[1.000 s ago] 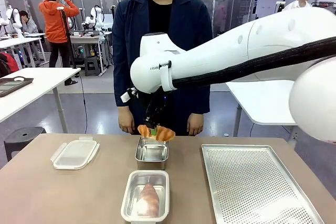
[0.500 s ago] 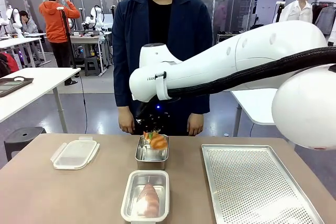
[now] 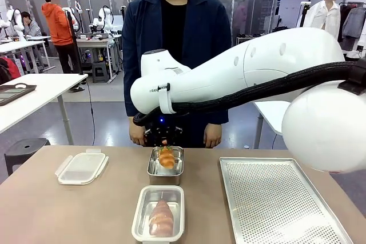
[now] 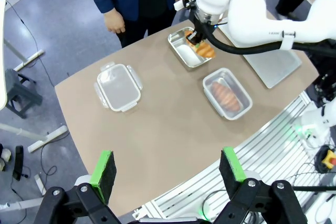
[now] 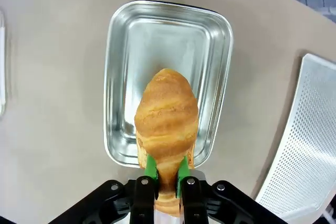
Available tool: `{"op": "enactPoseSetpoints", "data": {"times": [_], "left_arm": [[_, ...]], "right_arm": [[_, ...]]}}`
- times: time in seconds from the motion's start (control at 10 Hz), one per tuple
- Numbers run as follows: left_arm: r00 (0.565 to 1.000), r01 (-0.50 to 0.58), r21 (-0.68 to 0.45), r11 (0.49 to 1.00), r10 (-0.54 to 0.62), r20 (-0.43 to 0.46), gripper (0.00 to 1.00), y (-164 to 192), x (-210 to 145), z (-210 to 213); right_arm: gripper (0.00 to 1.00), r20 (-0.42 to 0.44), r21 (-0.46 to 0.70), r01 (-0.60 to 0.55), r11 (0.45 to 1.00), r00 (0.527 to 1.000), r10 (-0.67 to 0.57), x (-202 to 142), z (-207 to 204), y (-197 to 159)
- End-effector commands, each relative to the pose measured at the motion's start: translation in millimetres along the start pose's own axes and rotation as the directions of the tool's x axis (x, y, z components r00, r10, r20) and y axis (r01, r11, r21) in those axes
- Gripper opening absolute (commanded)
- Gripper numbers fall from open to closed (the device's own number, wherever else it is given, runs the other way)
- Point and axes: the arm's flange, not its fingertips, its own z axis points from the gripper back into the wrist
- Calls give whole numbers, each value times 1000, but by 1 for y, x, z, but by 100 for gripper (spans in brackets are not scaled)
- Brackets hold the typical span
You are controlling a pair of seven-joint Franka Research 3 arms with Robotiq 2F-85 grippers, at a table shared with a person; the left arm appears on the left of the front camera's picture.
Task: Place the bread into the airtight container.
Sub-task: Pick up a Butter Roll and place it into an empty Airtight Container.
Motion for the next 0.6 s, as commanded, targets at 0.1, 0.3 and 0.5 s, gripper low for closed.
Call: {"op": "enactPoseSetpoints", "data": {"times": [0.1, 0.3, 0.5], "left_arm": [[1000, 17, -21, 1000, -17, 4, 100, -1, 1, 0], [1000, 17, -21, 1000, -17, 4, 100, -1, 1, 0], [1000, 17, -21, 1000, -17, 4, 100, -1, 1, 0]], "right_arm": [[17, 34, -15, 100, 995, 994, -99, 11, -14, 5], [17, 33, -2, 88, 996, 996, -88, 16, -27, 3], [27, 41, 26, 89, 996, 995, -90, 24, -34, -3]]}}
